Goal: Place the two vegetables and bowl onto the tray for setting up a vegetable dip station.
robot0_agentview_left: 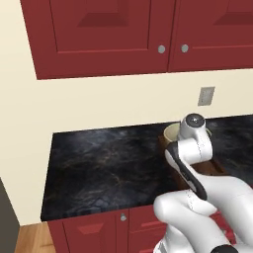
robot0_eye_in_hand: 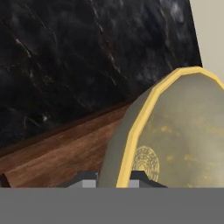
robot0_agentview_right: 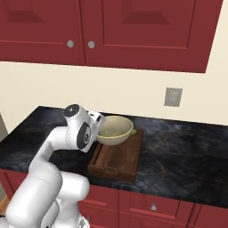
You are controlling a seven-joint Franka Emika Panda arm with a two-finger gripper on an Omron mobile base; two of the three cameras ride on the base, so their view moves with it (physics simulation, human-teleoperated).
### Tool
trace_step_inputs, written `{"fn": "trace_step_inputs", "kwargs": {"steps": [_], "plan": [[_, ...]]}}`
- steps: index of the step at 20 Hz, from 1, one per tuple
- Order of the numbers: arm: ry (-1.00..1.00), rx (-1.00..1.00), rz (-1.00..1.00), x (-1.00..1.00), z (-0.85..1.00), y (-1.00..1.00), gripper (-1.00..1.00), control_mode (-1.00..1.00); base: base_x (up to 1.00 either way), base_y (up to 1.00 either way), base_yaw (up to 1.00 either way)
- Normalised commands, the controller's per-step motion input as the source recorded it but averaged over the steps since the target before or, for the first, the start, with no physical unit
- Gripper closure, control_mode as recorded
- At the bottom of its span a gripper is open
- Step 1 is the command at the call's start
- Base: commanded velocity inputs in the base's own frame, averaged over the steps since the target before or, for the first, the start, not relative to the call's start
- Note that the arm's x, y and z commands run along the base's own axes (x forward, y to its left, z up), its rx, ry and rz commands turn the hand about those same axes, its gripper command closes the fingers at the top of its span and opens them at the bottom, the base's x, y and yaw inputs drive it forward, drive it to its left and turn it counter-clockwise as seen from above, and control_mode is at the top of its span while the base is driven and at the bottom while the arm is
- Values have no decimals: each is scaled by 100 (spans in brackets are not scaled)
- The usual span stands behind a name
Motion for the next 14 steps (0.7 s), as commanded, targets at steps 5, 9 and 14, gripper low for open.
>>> {"fn": "trace_step_inputs", "kwargs": {"steps": [5,9,14], "plan": [[0,3,0,42,-15,-41,100,-100,0,0,0],[0,0,1,36,-25,-23,100,-100,0,0,0],[0,0,2,27,-20,-17,100,-100,0,0,0]]}}
